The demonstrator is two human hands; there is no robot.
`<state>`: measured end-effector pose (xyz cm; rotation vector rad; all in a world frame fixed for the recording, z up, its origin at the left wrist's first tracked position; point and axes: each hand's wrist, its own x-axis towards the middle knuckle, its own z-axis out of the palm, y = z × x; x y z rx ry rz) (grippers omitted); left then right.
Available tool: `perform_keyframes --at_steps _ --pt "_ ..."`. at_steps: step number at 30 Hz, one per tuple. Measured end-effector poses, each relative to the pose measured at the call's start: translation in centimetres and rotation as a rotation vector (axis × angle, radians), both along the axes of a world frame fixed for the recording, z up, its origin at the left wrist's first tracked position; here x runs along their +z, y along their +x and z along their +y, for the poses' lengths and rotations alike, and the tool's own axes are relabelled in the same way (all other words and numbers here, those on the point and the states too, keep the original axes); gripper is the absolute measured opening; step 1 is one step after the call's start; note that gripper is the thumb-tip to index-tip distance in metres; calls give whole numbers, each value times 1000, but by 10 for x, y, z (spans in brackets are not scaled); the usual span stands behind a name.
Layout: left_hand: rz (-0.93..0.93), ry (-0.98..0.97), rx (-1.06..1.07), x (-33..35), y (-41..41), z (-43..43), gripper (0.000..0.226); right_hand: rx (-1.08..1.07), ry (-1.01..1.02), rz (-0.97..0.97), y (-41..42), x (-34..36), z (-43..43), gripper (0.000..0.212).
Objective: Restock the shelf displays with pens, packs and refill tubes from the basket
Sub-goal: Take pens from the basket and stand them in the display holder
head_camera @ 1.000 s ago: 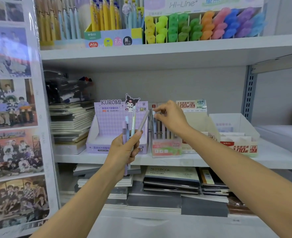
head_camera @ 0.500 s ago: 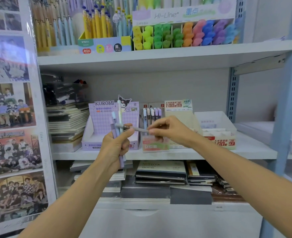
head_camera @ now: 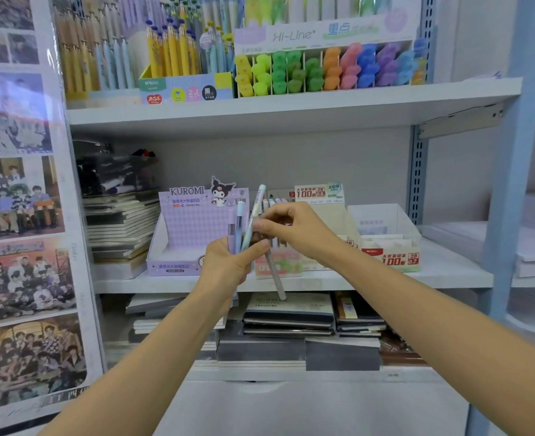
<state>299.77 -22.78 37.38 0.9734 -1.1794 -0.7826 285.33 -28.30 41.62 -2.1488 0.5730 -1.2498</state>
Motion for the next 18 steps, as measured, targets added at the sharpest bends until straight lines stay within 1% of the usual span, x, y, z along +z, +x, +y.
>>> perform_keyframes --at_steps 2,4,5,6,9,11,14,16,18 --pt "10 13 4 1 0 -1 9 -29 -37 39 2 1 0 17" --pt "38 43 25 3 4 -3 23 -76 -42 6 1 5 -3 19" --pt "57 60 36 4 7 -5 28 -97 -26 -41 0 8 -6 19" --pt "80 78 44 4 10 -6 27 -119 -9 -105 -1 12 -9 19" --pt "132 93 24 3 19 -12 19 -234 -35 -300 -9 27 -23 18" --pt "122 76 14 0 25 -16 21 -312 -84 -342 -13 32 -34 15" --pt "113 43 8 -6 30 -20 18 -375 -111 -284 -12 29 -50 11" --pt "120 28 -5 -9 32 -23 11 -390 -109 -232 -6 21 -59 9" --pt "123 16 -4 -12 33 -24 13 -403 -114 -184 1 11 -66 12"
